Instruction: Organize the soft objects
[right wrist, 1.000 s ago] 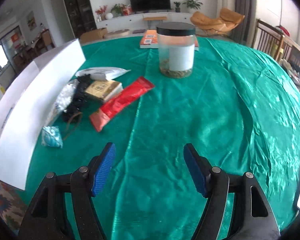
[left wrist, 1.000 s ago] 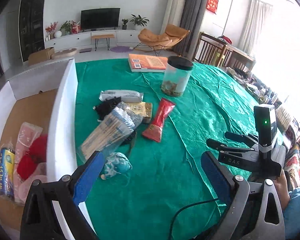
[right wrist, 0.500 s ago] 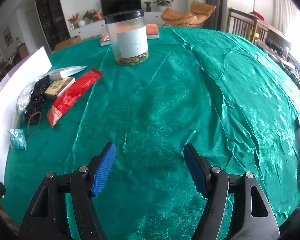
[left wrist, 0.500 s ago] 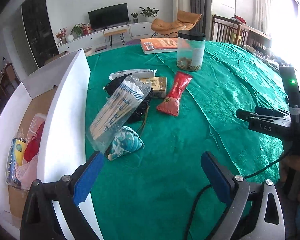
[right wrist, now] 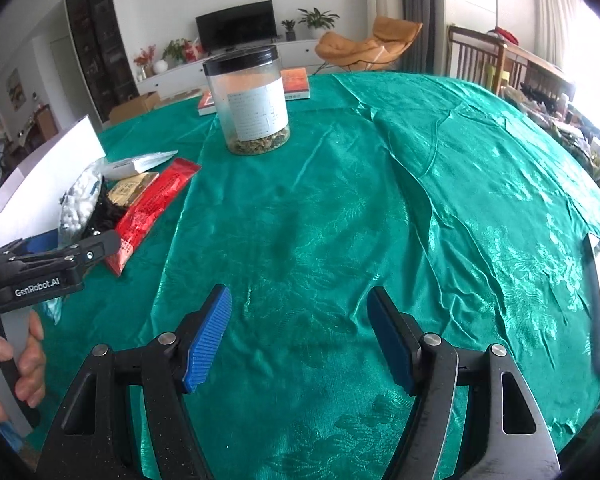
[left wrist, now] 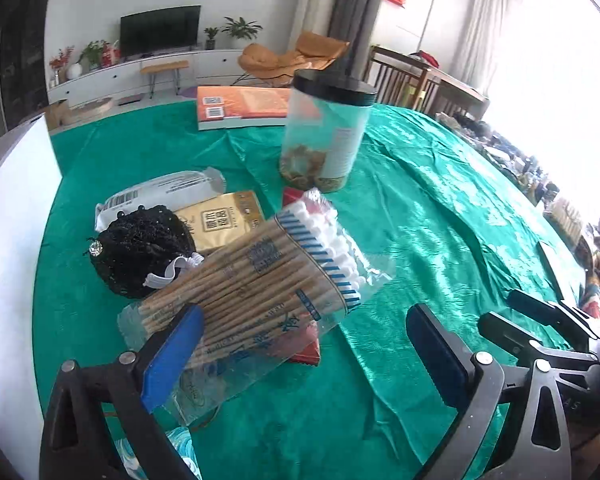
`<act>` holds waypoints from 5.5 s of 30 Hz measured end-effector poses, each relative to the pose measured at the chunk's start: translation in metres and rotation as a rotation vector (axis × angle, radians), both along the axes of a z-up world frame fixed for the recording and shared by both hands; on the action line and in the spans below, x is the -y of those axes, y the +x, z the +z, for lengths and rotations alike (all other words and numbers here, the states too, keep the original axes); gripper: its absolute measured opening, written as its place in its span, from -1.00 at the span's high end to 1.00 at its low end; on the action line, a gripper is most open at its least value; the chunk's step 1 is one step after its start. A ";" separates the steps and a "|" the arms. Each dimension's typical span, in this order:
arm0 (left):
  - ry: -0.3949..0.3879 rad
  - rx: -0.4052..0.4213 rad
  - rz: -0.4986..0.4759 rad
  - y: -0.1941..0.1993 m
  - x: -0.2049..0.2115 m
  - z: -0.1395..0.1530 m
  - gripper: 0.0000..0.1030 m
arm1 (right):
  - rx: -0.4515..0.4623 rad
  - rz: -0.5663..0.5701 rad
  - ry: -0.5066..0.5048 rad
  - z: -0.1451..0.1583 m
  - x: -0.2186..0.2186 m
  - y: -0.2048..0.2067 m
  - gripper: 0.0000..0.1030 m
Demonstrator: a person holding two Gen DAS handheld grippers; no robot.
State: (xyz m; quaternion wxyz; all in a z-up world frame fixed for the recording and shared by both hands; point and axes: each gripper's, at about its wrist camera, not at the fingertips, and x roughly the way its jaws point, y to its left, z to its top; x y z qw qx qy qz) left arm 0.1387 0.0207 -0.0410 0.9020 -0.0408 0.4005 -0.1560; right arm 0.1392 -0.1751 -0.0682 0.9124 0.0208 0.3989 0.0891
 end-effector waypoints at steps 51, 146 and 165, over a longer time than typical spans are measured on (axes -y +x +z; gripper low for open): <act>0.204 -0.127 0.284 -0.019 -0.035 -0.056 -1.00 | -0.118 -0.043 -0.112 -0.025 -0.008 0.017 -0.71; 0.210 -0.116 0.214 -0.027 -0.037 -0.055 -1.00 | 0.003 -0.059 -0.073 -0.009 0.011 0.063 -0.69; 0.210 -0.116 0.214 -0.027 -0.037 -0.055 -1.00 | -0.084 0.018 -0.110 -0.028 -0.011 0.034 -0.72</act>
